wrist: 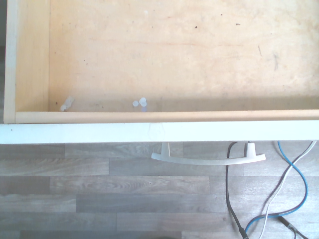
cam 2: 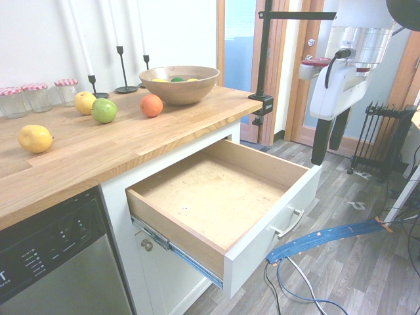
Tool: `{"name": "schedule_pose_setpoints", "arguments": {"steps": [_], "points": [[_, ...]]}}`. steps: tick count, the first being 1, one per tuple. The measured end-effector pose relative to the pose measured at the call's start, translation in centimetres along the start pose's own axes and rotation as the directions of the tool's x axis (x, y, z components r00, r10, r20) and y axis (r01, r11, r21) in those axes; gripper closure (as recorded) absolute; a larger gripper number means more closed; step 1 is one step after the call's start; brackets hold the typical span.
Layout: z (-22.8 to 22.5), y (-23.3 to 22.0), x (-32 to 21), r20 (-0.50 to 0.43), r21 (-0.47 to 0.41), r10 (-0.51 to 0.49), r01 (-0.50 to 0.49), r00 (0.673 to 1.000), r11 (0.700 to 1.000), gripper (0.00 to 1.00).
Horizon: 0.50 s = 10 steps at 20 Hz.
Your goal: Close the drawer
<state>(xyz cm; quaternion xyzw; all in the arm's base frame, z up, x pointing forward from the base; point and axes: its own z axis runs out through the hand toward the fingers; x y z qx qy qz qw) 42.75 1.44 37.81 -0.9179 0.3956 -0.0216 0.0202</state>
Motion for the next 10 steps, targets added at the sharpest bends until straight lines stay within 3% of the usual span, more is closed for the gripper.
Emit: {"name": "schedule_pose_setpoints", "arguments": {"steps": [10], "points": [[3.6, 2.0, 0.1, -0.012, -0.007, 0.006, -0.007, 1.000, 1.000, 0.00]]}}
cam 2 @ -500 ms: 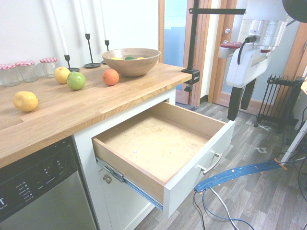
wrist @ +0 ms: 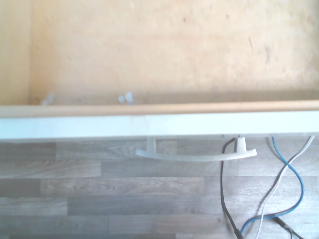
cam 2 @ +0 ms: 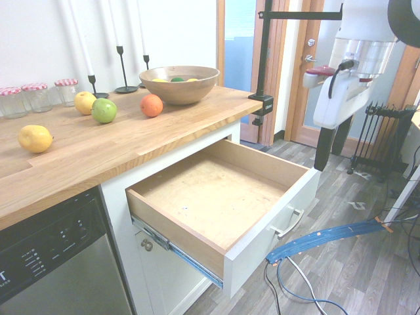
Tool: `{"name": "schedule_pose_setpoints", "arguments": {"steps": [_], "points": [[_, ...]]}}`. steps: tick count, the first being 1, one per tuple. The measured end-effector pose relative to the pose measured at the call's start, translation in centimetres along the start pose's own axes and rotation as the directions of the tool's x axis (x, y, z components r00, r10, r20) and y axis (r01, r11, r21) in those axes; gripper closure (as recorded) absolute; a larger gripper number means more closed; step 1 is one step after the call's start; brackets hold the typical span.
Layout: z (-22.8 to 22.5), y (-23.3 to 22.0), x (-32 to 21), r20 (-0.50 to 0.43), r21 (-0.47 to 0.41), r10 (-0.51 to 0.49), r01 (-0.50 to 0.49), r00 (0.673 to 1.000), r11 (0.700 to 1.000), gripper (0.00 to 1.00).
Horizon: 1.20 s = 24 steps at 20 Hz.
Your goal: Close the drawer
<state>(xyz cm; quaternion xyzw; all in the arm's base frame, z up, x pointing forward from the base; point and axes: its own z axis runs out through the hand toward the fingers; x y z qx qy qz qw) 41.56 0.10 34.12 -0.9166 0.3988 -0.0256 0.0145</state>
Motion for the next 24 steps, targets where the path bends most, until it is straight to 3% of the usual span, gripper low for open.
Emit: {"name": "schedule_pose_setpoints", "arguments": {"steps": [13, 20, 21, 24], "points": [[14.9, 4.6, -0.7, 0.068, -0.068, -0.008, 0.013, 0.998, 0.998, 0.00], [21.0, 4.4, -0.4, 0.065, -0.028, -0.054, 0.056, 0.996, 0.998, 0.00], [21.5, 4.0, -0.3, 0.070, -0.024, -0.058, 0.060, 0.996, 0.998, 1.00], [22.0, 2.8, 0.3, 0.071, -0.004, -0.059, 0.059, 0.996, 0.998, 1.00]]}}
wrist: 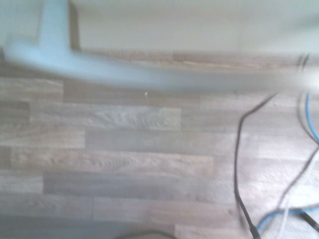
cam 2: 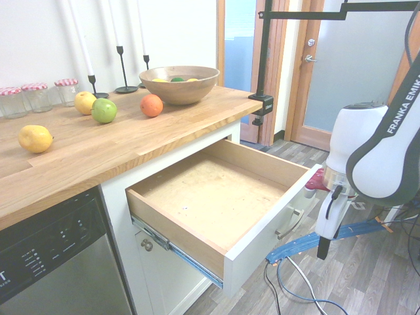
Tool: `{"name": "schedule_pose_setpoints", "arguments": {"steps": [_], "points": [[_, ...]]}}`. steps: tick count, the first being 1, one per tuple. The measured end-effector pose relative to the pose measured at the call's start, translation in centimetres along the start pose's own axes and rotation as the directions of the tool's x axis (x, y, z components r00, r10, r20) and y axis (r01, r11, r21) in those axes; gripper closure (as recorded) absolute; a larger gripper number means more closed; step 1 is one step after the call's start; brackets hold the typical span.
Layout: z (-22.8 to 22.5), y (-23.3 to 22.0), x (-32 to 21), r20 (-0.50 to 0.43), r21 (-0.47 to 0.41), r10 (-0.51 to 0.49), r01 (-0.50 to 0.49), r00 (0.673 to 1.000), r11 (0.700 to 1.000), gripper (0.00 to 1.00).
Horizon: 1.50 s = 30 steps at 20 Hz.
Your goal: Close the drawer
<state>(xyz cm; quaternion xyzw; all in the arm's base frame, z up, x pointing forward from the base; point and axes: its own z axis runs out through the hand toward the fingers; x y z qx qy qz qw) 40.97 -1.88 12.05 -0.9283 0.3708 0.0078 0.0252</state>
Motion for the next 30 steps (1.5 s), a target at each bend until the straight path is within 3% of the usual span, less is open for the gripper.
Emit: {"name": "schedule_pose_setpoints", "arguments": {"steps": [30], "points": [[-0.6, -1.2, 1.0, -0.069, 0.046, 0.001, 0.002, 0.998, 0.999, 1.00]]}}
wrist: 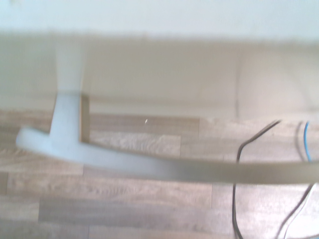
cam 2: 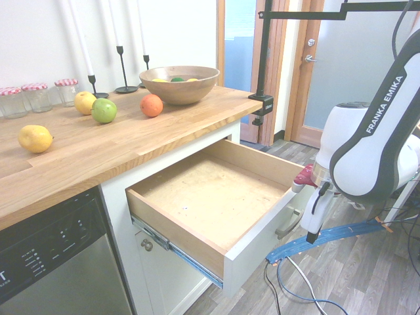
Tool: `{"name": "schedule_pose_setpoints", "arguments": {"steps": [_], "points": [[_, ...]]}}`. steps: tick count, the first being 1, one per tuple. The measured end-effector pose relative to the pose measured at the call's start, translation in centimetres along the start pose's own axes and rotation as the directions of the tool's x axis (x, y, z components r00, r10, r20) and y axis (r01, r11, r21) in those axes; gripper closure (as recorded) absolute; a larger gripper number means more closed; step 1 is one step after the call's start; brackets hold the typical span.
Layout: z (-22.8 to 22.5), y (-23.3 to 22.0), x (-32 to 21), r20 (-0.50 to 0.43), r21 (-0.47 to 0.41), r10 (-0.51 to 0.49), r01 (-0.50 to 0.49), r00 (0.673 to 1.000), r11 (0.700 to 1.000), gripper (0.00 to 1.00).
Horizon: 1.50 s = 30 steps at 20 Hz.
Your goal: Close the drawer
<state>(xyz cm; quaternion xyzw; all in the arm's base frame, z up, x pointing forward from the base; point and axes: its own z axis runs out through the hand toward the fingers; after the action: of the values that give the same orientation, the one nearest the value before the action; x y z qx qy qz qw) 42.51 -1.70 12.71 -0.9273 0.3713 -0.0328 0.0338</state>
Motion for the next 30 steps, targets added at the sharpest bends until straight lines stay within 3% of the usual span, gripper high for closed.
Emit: {"name": "schedule_pose_setpoints", "arguments": {"steps": [6, 15, 30], "points": [[-0.4, -1.6, 0.3, -0.049, 0.073, 0.018, -0.015, 0.999, 0.997, 1.00], [1.2, -2.9, 2.4, -0.130, 0.117, 0.037, -0.022, 0.991, 0.993, 1.00], [1.1, -10.6, 8.8, -0.184, 0.190, 0.060, -0.024, 0.981, 0.982, 1.00]]}}
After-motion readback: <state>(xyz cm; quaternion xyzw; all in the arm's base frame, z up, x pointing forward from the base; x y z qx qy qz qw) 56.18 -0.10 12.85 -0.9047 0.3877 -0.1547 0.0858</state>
